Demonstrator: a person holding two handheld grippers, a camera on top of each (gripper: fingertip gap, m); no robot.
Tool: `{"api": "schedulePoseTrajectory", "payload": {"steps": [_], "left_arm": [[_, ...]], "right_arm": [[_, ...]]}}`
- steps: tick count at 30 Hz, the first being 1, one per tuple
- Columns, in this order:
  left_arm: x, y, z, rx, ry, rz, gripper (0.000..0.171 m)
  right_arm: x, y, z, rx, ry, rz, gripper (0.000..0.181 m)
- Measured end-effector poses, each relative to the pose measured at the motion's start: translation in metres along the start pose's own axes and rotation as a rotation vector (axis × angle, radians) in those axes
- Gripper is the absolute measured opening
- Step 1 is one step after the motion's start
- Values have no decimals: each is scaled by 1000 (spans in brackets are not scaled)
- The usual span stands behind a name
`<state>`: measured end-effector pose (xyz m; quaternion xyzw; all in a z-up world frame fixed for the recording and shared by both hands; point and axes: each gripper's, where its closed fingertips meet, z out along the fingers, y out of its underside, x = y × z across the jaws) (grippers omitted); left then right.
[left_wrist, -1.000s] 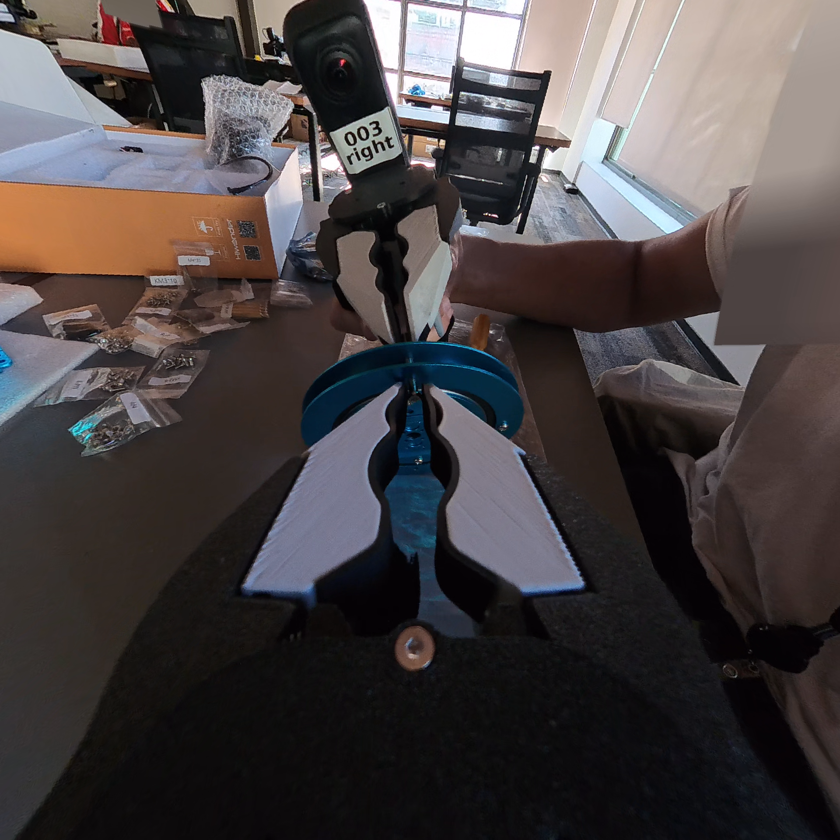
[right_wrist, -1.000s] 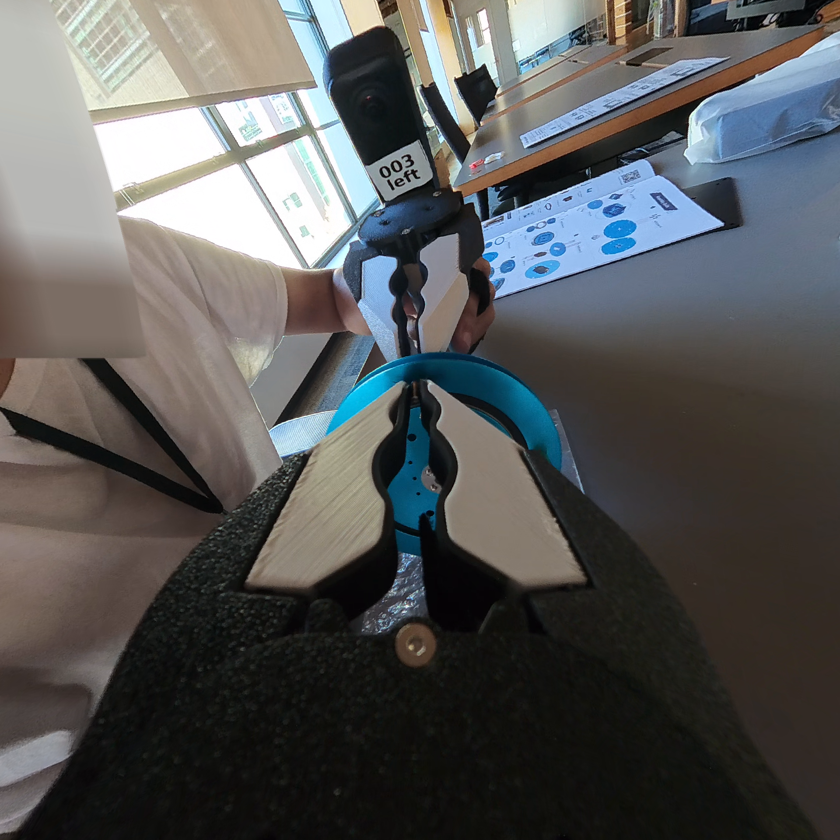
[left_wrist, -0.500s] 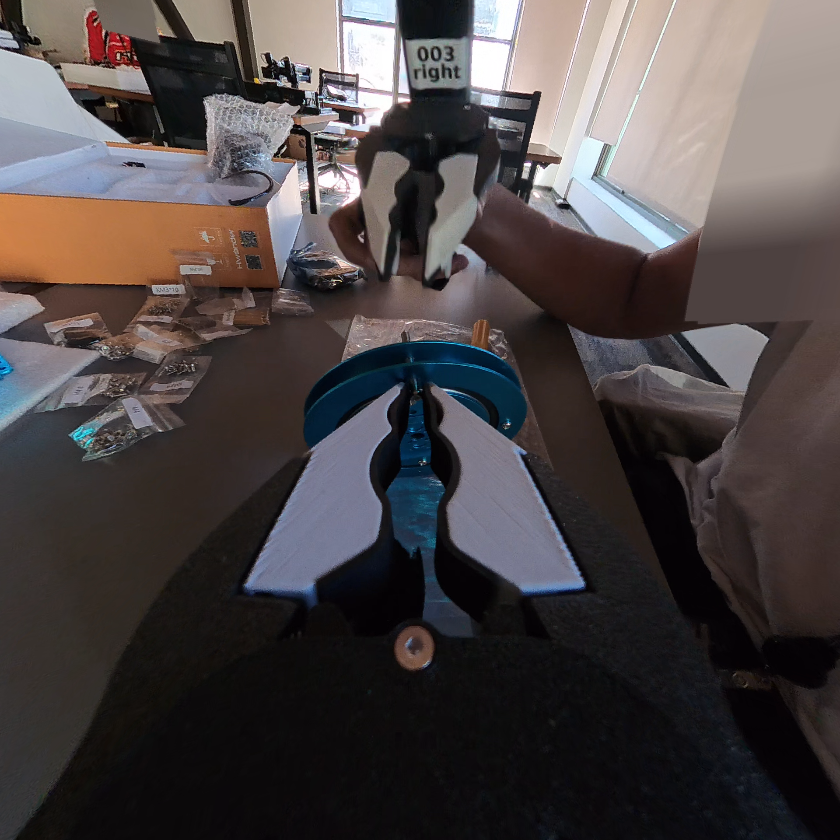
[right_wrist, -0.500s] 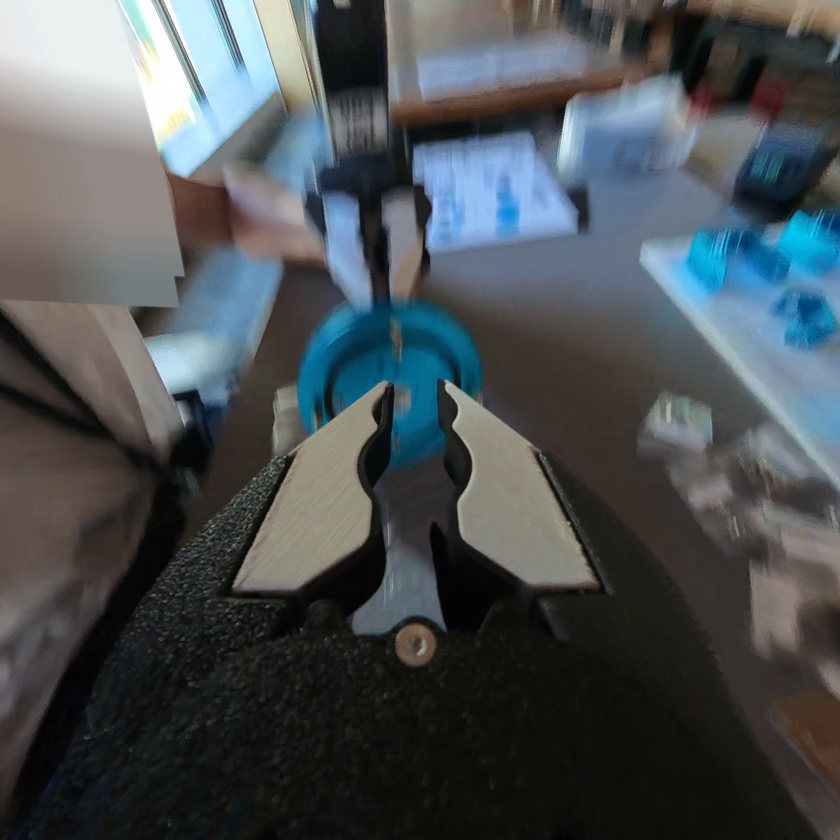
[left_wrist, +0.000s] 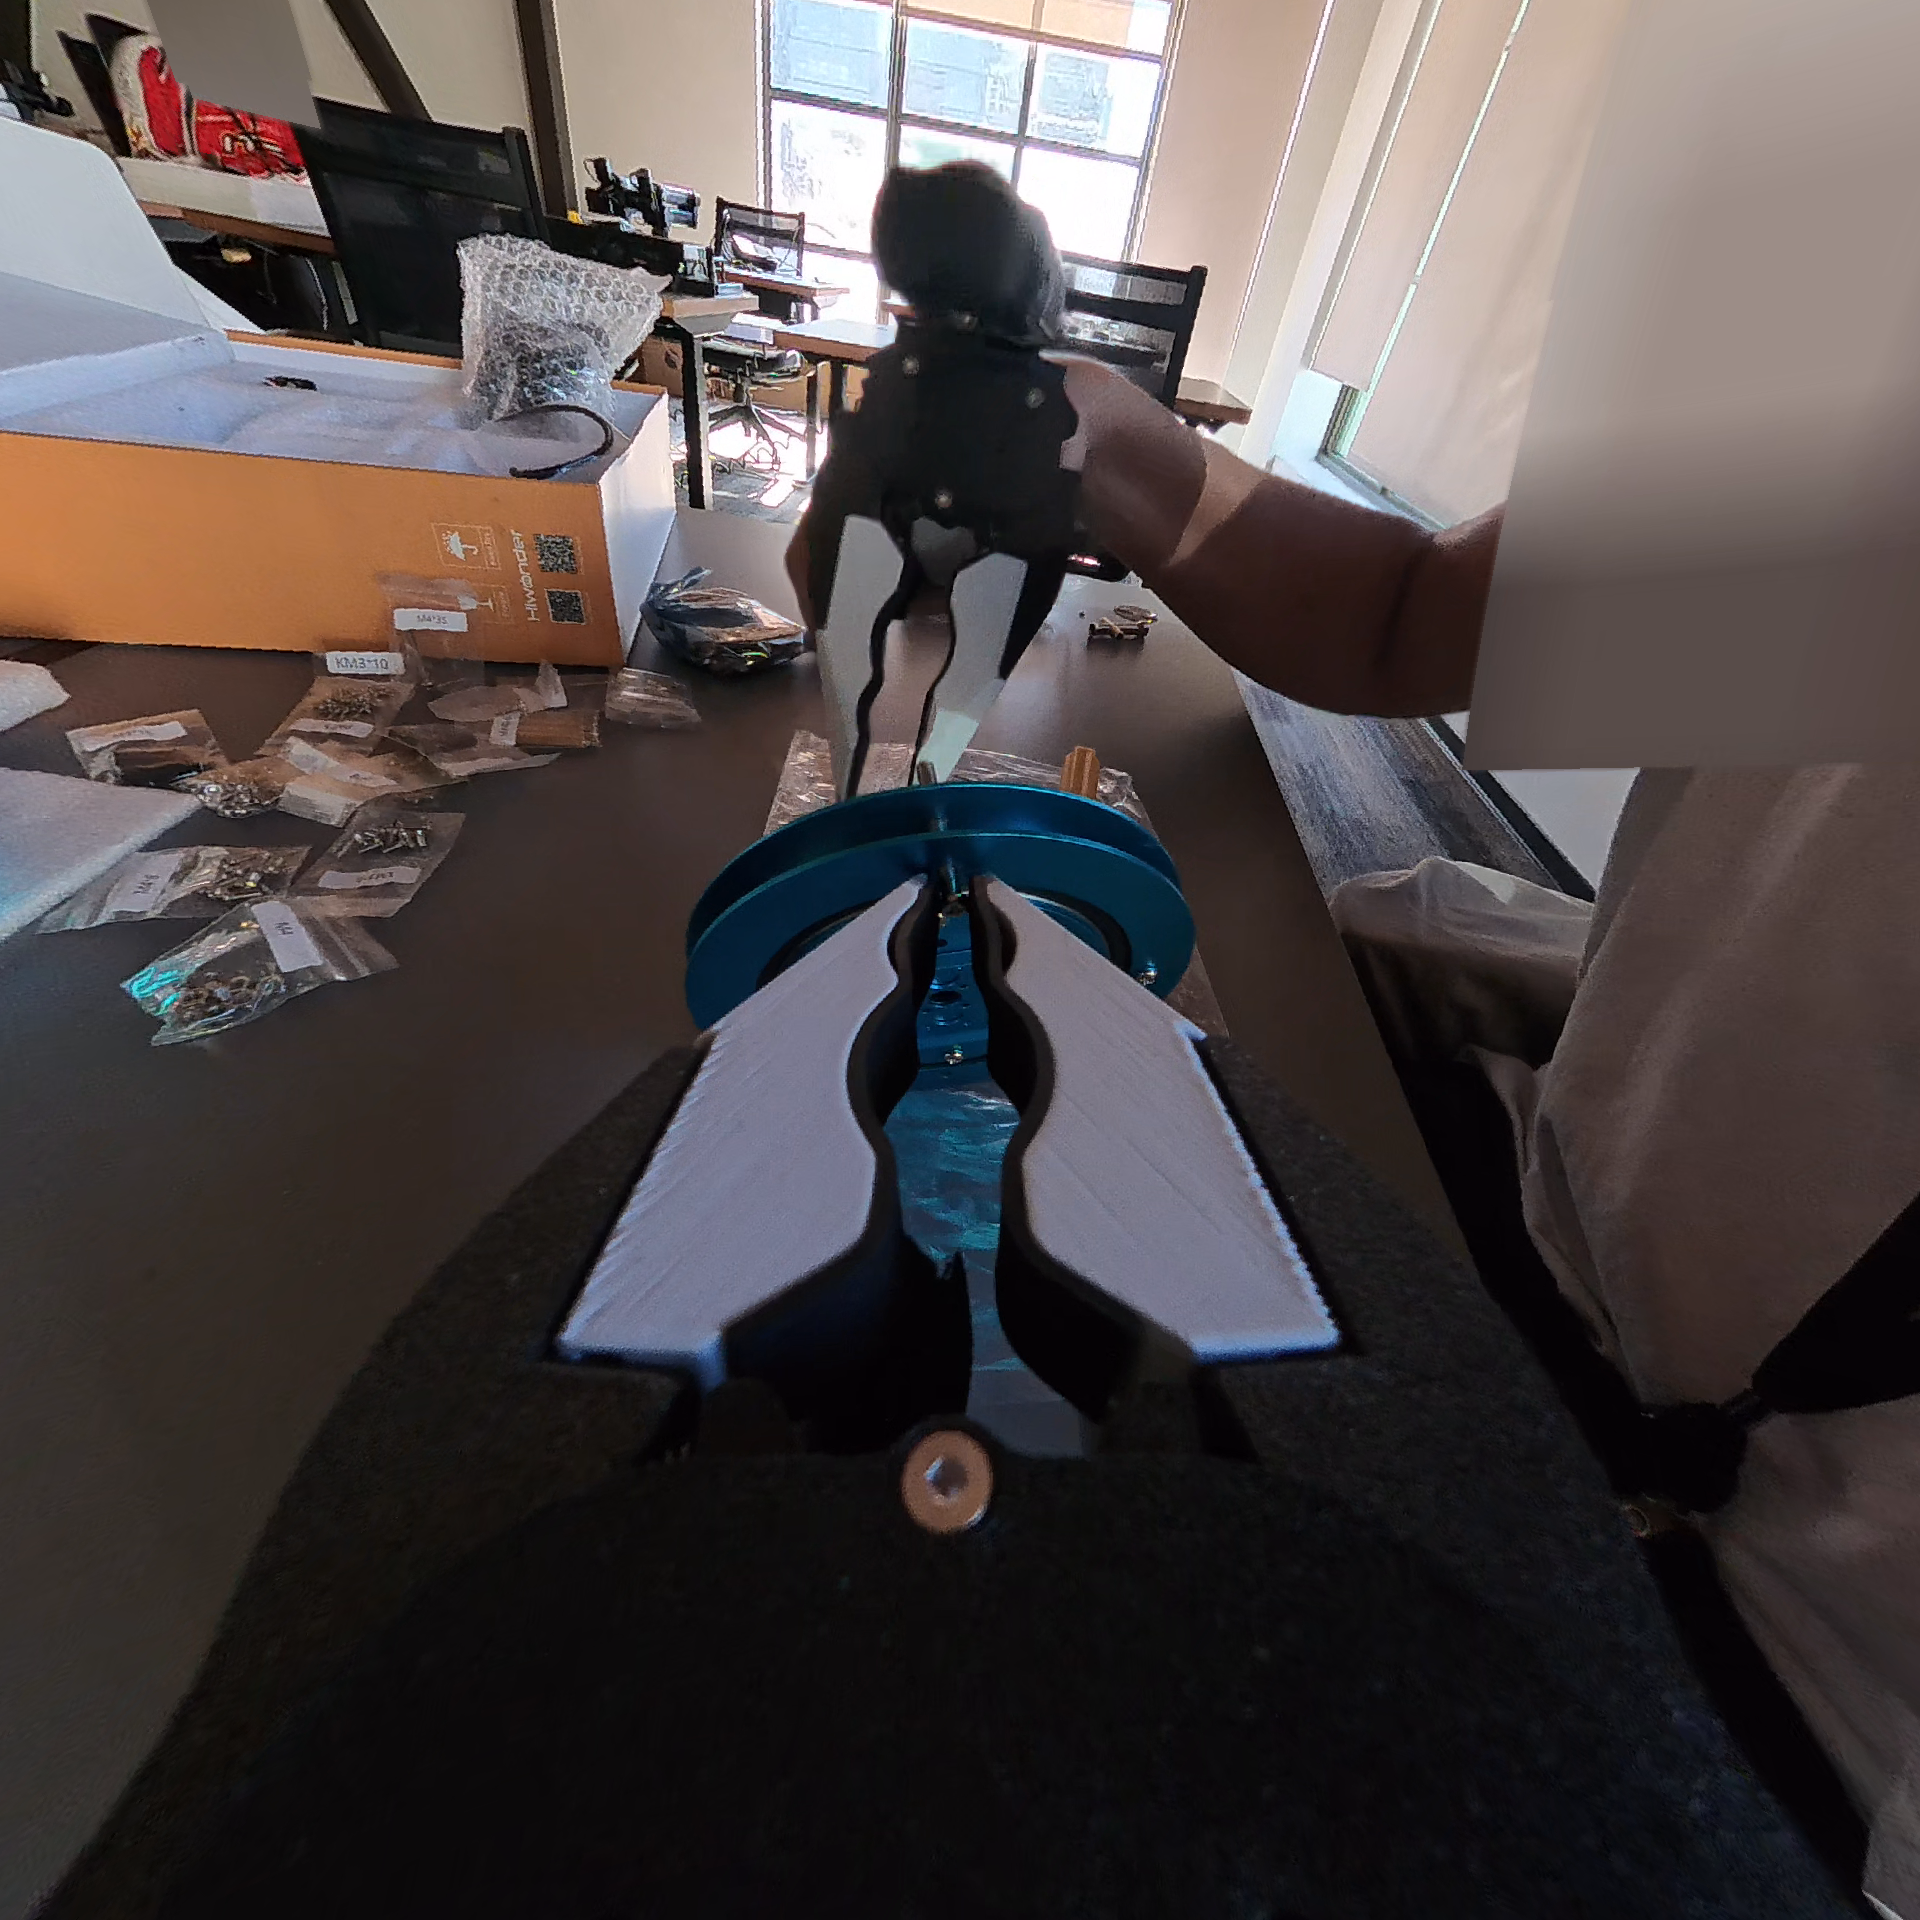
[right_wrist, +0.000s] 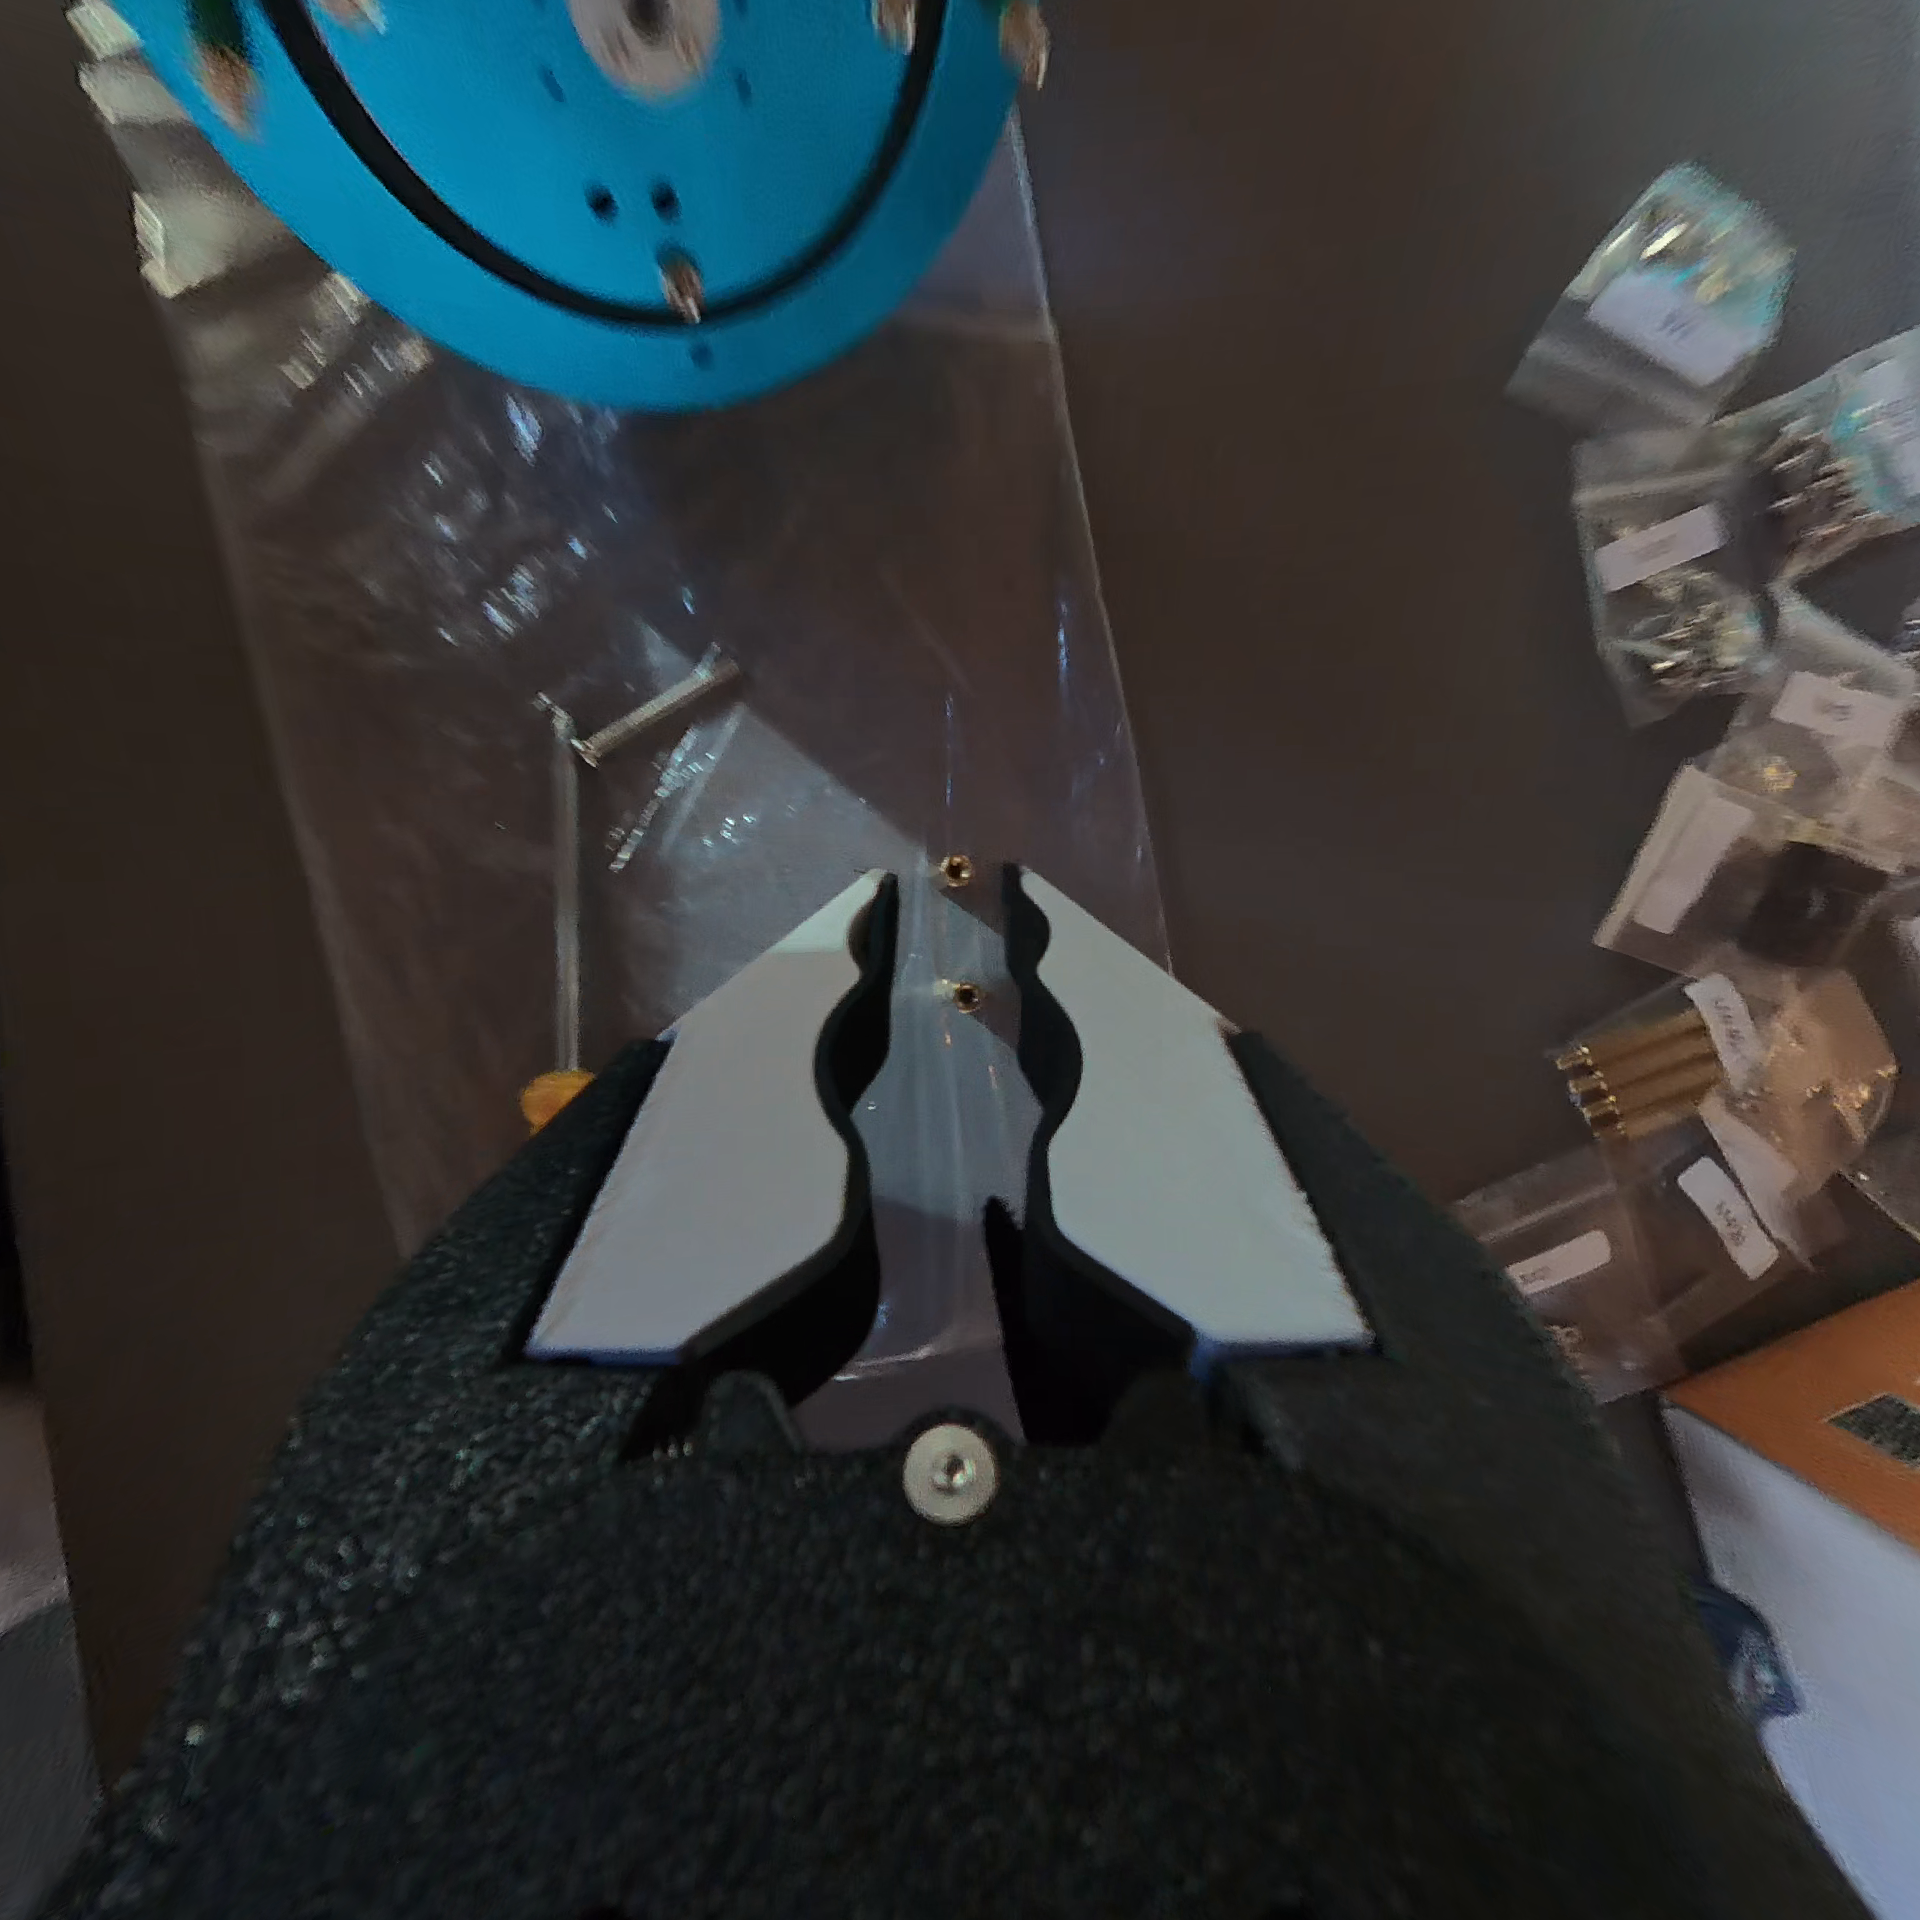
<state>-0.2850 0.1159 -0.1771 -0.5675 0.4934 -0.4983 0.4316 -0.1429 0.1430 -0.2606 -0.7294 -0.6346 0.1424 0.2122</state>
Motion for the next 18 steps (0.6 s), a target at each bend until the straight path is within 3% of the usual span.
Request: {"api": "schedulePoseTrajectory", "payload": {"steps": [4, 13, 15, 18], "left_arm": [[0, 0, -1, 2, 4, -7, 5], [0, 1, -2, 3, 8, -13, 5], [1, 1, -2, 1, 9, -14, 5], [3, 1, -2, 1, 22, -19, 5]], "right_arm": [[1, 11, 12, -150, -37, -21, 22], [1, 7, 17, -158, -79, -6, 6], [0, -2, 12, -101, -89, -5, 5], [-3, -51, -6, 202, -94, -53, 5]]}}
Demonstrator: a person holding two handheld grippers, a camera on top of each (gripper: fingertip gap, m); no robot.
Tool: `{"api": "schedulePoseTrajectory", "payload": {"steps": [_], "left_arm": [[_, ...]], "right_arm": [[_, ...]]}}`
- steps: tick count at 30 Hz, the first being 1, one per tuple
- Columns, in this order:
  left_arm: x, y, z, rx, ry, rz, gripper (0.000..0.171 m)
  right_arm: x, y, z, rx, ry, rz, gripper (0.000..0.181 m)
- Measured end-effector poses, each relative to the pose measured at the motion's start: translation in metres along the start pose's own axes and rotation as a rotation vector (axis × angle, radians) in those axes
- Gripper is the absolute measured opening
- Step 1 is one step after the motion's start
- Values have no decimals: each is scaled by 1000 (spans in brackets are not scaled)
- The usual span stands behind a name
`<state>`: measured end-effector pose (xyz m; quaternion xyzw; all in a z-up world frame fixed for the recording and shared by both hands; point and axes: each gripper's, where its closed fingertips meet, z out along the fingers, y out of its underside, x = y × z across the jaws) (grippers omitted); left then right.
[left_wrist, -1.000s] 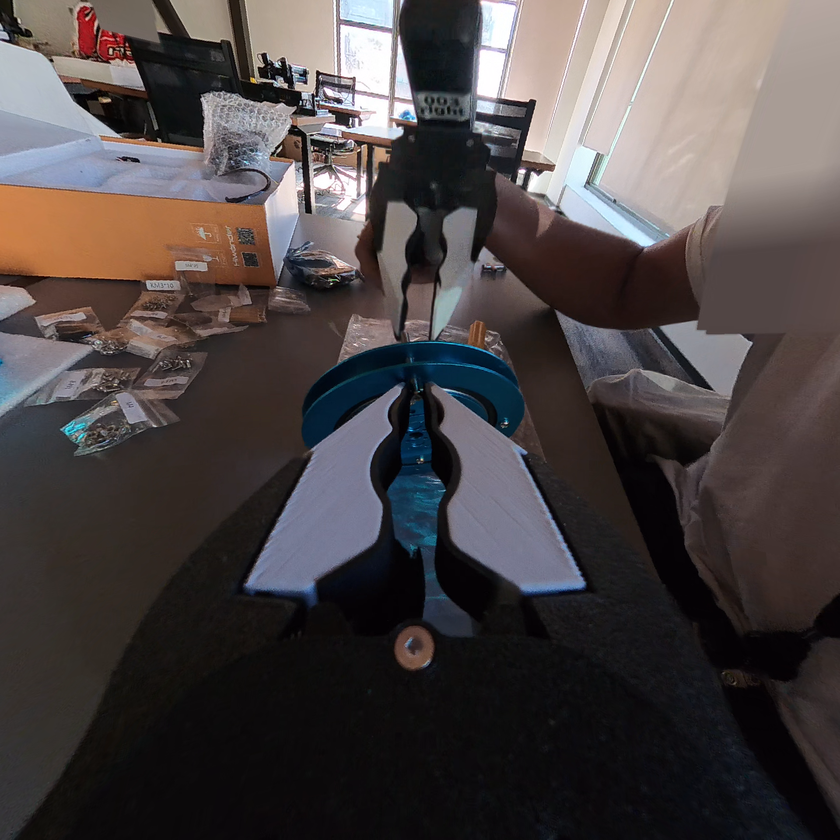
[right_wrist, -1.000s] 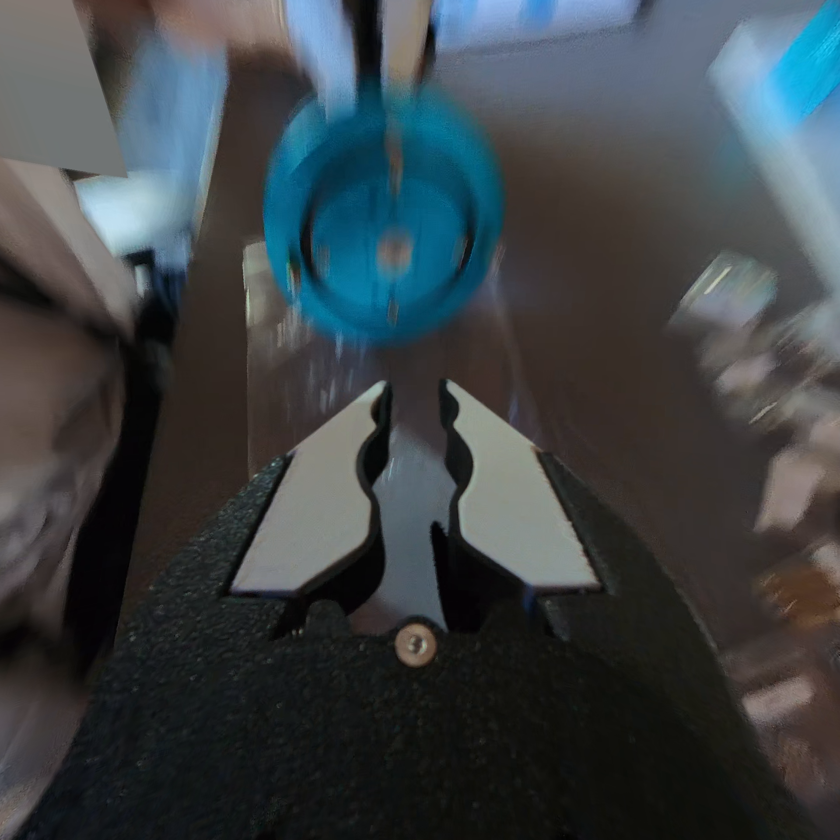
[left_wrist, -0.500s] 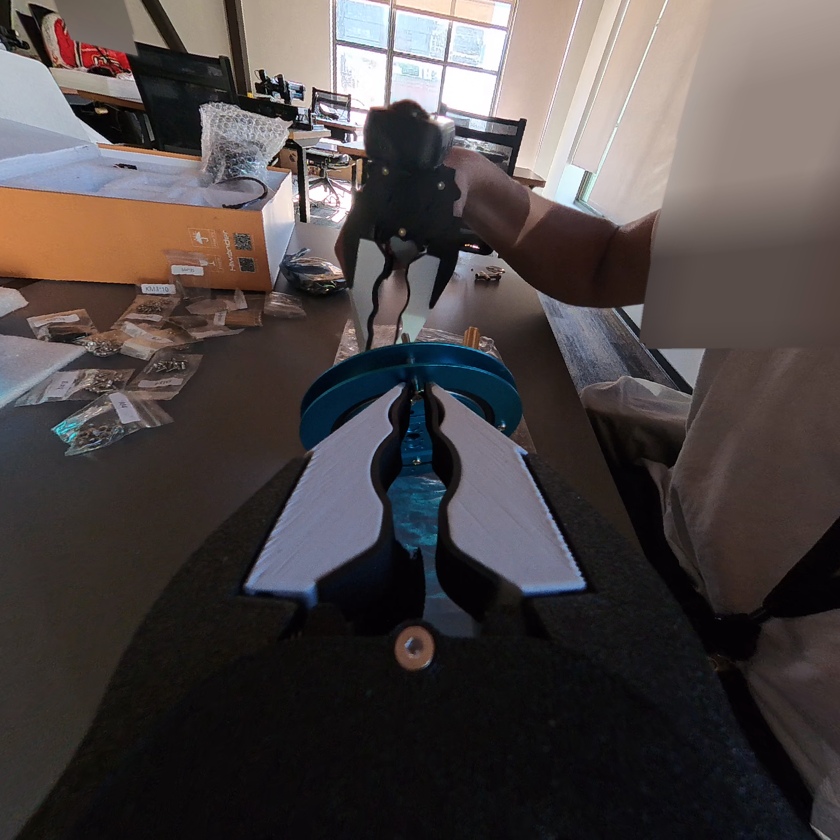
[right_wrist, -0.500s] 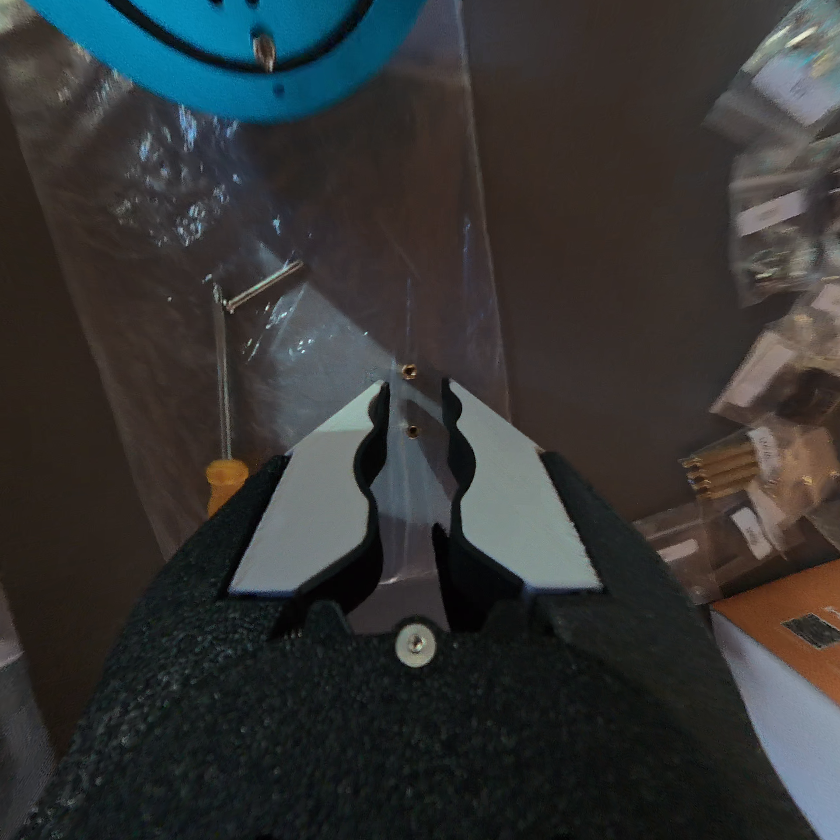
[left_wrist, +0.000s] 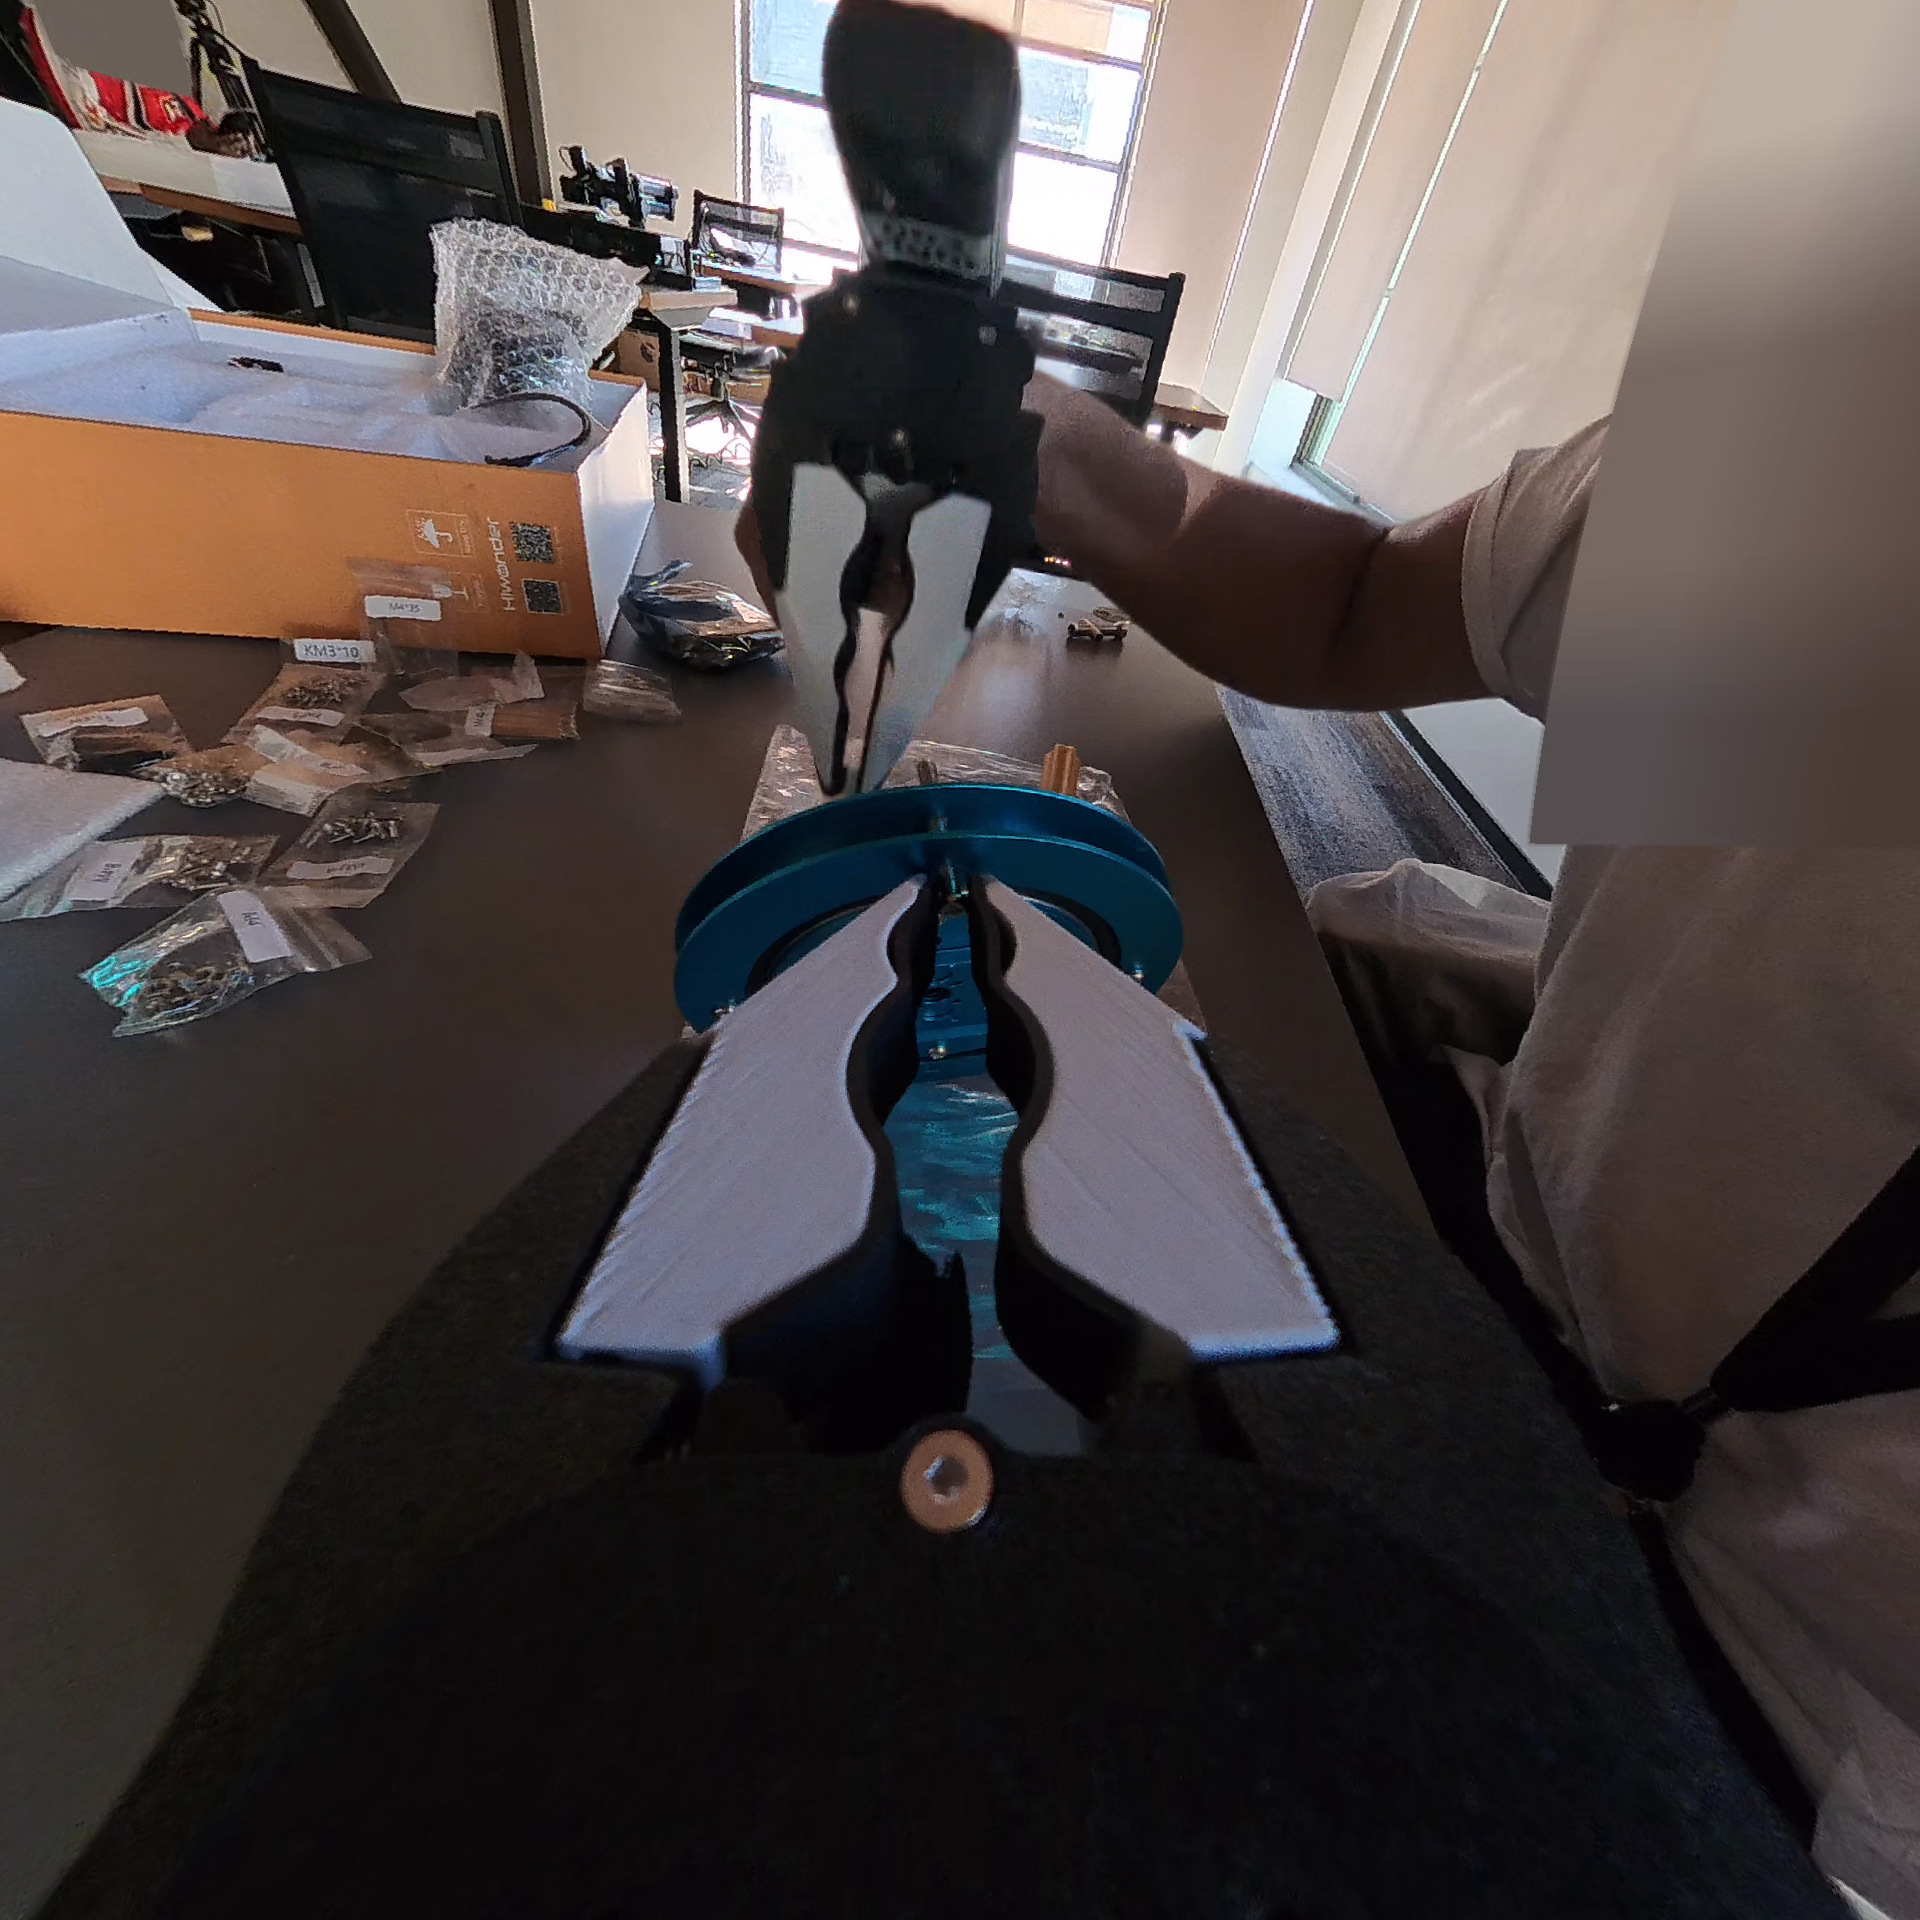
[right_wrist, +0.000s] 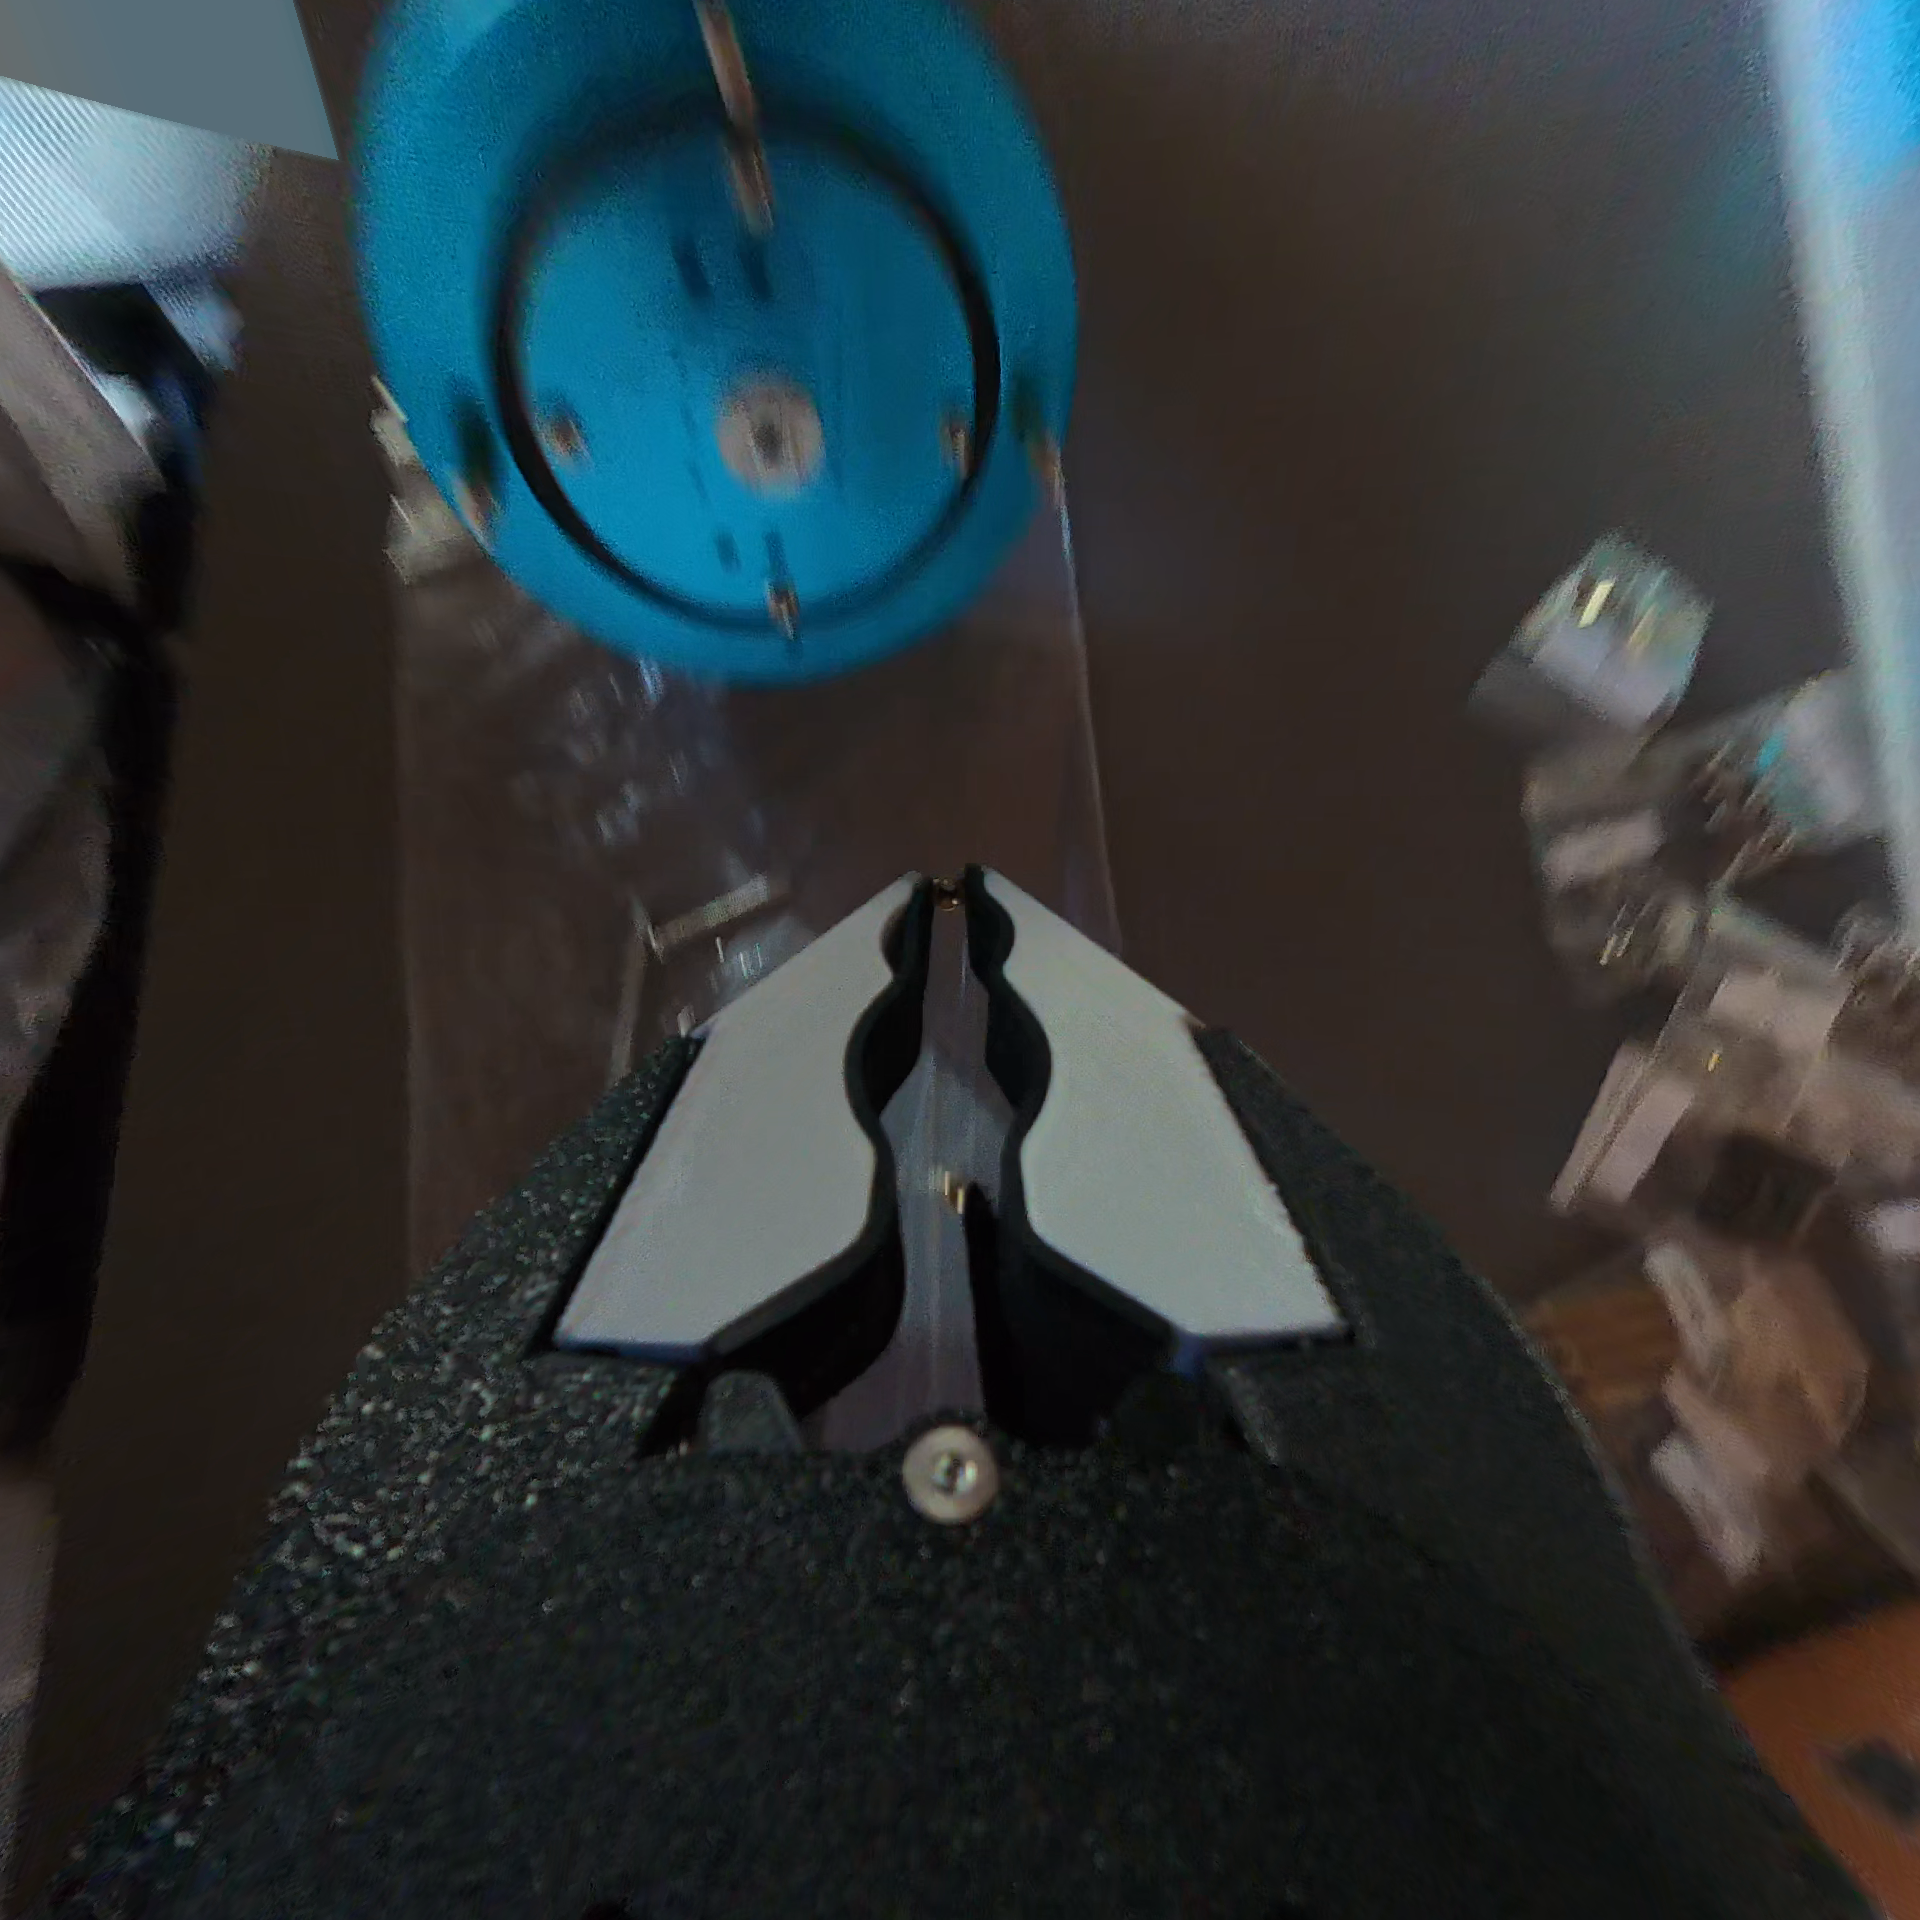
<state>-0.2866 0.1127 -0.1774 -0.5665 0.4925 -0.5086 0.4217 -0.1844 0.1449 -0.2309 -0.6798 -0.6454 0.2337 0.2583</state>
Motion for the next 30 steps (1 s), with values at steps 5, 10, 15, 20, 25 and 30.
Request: {"api": "schedulePoseTrajectory", "payload": {"steps": [5, 10, 15, 20, 25, 30], "left_arm": [[0, 0, 0, 2, 23, -40, 5], [0, 6, -9, -36, 44, -9, 5], [0, 11, -15, -57, 76, -2, 5], [-2, 12, -16, -60, 67, 7, 5], [-3, 12, -17, -58, 68, -3, 5], [-4, 12, -17, -58, 71, -12, 5]], "right_arm": [[-13, -84, -13, 560, -1, -147, 5], [-24, -106, -2, 544, -118, -60, 5], [-29, -117, 23, 462, -186, -94, 5], [-27, -118, 25, 515, -227, -50, 5], [-27, -117, 26, 532, -229, -53, 5], [-26, -116, 27, 543, -177, -140, 5]]}}
